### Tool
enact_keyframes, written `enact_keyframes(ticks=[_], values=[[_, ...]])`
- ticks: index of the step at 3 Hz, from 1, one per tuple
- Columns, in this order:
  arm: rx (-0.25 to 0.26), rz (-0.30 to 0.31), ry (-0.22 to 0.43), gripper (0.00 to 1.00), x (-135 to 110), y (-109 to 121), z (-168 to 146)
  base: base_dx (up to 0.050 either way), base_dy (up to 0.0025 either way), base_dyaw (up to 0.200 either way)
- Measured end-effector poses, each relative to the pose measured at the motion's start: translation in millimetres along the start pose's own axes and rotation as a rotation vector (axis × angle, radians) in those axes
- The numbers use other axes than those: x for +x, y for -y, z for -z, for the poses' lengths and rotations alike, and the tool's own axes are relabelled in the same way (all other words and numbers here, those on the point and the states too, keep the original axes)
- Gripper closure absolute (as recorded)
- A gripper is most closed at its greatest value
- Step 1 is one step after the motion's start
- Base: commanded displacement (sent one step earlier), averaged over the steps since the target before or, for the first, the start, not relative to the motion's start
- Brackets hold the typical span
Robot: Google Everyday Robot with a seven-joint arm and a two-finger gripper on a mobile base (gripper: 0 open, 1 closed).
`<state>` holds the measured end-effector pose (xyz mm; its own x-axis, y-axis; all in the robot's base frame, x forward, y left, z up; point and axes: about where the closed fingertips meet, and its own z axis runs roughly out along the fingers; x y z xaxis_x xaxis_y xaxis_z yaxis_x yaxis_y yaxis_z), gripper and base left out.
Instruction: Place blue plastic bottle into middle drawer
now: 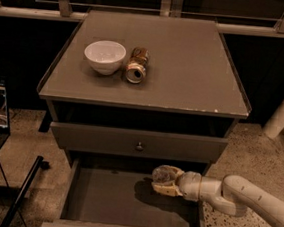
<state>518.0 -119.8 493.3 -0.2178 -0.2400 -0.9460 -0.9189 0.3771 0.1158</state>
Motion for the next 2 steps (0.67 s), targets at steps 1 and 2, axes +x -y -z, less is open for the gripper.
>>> enact_keyframes(ticks=[1, 2], values=[[-0.002, 0.0, -0.002, 0.82, -0.3, 2.2, -2.6, 0.0, 0.0, 0.0], [-0.002, 0.0, -0.002, 0.57, -0.3, 2.2, -2.7, 0.0, 0.0, 0.0]])
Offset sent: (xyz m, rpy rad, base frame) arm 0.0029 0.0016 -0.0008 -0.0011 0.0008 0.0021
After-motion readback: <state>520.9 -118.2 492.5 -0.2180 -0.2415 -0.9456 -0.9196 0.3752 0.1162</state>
